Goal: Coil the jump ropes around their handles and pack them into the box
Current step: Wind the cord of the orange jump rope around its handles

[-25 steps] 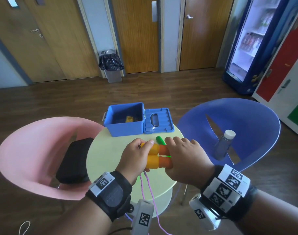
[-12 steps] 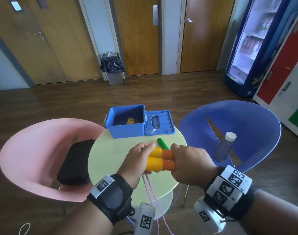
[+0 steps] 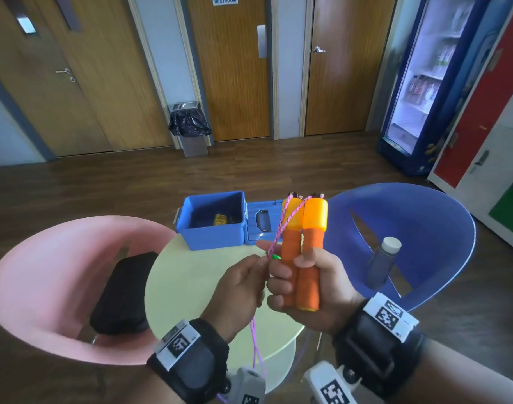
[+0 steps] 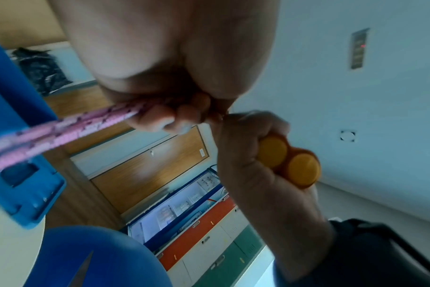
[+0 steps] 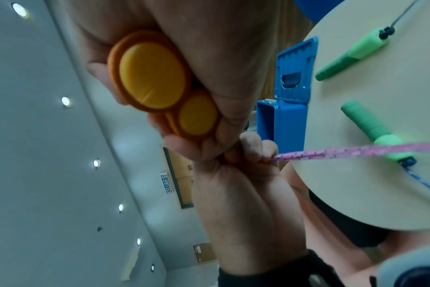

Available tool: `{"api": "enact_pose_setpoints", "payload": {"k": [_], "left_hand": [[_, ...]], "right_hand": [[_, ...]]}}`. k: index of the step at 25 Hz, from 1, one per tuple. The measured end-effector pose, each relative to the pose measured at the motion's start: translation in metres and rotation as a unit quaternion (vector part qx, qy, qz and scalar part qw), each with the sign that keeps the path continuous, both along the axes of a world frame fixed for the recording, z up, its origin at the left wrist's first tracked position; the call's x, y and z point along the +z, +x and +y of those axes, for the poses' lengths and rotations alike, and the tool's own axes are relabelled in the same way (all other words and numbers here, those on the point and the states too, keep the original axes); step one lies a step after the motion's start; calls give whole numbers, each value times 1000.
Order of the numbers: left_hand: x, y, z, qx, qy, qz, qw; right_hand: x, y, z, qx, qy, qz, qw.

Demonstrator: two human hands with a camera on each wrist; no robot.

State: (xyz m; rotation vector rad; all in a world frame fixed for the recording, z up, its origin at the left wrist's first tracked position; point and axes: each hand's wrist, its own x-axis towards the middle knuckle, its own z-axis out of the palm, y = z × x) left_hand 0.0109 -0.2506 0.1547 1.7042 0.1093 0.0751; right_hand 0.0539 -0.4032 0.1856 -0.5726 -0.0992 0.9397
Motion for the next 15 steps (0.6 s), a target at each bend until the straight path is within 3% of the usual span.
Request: {"api": "enact_pose_setpoints", "payload": {"k": [3, 5, 7, 10, 13, 15], "left_hand": [[9, 1, 9, 4, 125, -29, 992], [14, -2, 17, 4, 215, -63, 974], [14, -6, 25, -8, 285, -84, 955], [7, -12, 33, -26, 338, -93, 936], [6, -22, 30, -55, 384, -95, 917], [5, -28, 29, -65, 405, -89, 908]], "right_hand": [[7, 5, -5, 4, -29, -21, 999], [6, 16, -10, -18, -146, -59, 987], [4, 31, -17, -51, -327, -145, 932], [-8, 58, -32, -76, -574, -349, 737], [-27, 84, -51, -40, -692, -475, 543], [-38, 98, -62, -17, -743, -501, 444]]}}
